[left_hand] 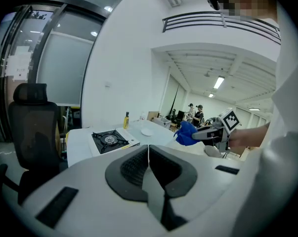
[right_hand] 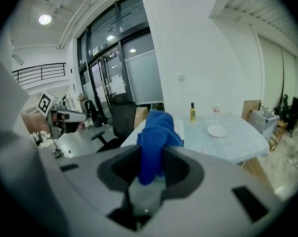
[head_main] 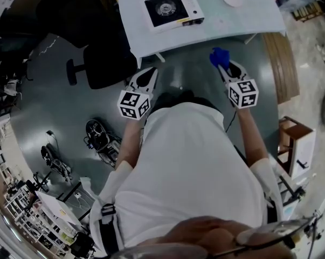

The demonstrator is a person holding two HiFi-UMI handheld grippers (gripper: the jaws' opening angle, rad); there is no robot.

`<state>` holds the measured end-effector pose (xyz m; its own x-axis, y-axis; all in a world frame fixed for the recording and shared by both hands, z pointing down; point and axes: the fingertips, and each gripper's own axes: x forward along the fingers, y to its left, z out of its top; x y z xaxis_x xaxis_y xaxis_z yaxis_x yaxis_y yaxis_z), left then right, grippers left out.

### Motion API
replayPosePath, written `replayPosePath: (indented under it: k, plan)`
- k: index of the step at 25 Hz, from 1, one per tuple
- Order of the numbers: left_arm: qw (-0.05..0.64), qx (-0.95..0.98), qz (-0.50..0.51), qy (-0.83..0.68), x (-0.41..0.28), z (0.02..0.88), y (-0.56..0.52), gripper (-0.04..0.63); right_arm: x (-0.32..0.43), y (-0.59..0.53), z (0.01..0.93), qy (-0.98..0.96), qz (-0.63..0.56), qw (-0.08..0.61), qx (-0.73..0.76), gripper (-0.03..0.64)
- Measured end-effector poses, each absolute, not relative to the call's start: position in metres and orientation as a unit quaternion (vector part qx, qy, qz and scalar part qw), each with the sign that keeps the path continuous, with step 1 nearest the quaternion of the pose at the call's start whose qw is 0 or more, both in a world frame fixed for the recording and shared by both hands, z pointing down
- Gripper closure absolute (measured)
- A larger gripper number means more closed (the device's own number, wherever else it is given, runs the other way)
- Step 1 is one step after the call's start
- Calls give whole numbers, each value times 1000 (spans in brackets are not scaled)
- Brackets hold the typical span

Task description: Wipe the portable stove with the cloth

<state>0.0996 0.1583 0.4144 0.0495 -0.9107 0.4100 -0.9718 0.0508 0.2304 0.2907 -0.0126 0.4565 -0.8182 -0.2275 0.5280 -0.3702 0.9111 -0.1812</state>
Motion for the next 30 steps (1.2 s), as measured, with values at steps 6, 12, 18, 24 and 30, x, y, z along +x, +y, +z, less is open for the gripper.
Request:
replayPosePath:
  k: [6, 12, 18, 24, 30]
  plan:
    - [243, 685, 72, -683, 79, 424, 151, 558, 269, -18, 473, -939, 150, 270, 155, 485]
    - [254, 694, 62, -670, 49, 438, 131, 558, 241, -28, 495, -928, 157, 296, 163, 485]
    - [269, 710, 68, -647, 15, 458, 110, 558, 206, -41, 523, -916, 166, 322, 174, 485]
    - [286, 725, 99, -619, -21, 480, 88, 558, 169, -60, 557, -900, 192, 345, 187, 485]
    - [304, 734, 110, -597, -45, 499, 67, 558, 142, -78, 590, -886, 211, 362, 199, 485]
